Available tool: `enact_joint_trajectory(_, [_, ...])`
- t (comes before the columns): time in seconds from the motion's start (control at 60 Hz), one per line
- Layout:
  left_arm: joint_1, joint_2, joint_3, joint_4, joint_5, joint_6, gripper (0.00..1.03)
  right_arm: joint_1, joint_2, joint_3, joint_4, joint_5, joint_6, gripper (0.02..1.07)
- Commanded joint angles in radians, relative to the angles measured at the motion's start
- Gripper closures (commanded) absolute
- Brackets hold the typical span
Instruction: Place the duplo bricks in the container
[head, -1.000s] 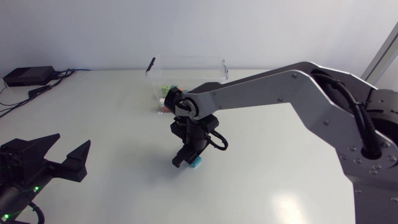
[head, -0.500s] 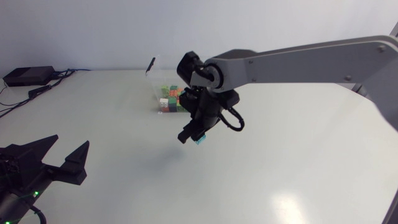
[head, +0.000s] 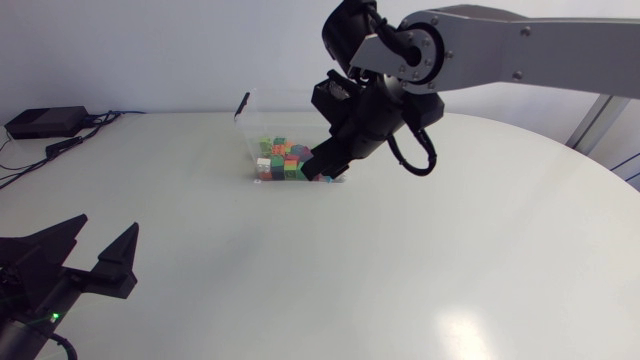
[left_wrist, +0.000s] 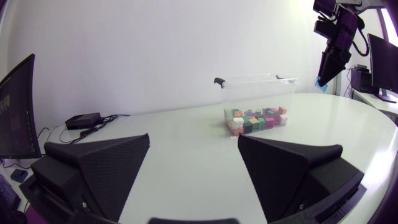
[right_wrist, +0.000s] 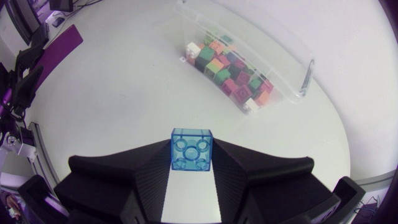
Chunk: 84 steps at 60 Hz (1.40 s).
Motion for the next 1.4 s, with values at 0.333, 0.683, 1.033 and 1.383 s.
enact_joint_trajectory(0.333, [0.020, -0.039, -0.025, 0.001, -0.001, -0.133, 0.04, -0.083, -0.033, 0.029, 0.179, -0.003, -0.022, 0.81])
enact_joint_trajectory(0.683, [0.020, -0.136, -0.025, -0.031, -0.050, -0.202, 0.04, -0.117, 0.056, 0.094, 0.315, -0.012, -0.011, 0.81])
enact_joint_trajectory(1.033, [-0.010, -0.217, -0.025, -0.088, -0.090, -0.237, 0.04, -0.152, 0.136, 0.174, 0.358, -0.014, -0.010, 0.81])
enact_joint_trajectory(1.383, [-0.014, -0.217, -0.025, -0.092, -0.091, -0.200, 0.04, -0.160, 0.247, 0.325, 0.358, -0.017, -0.005, 0.81])
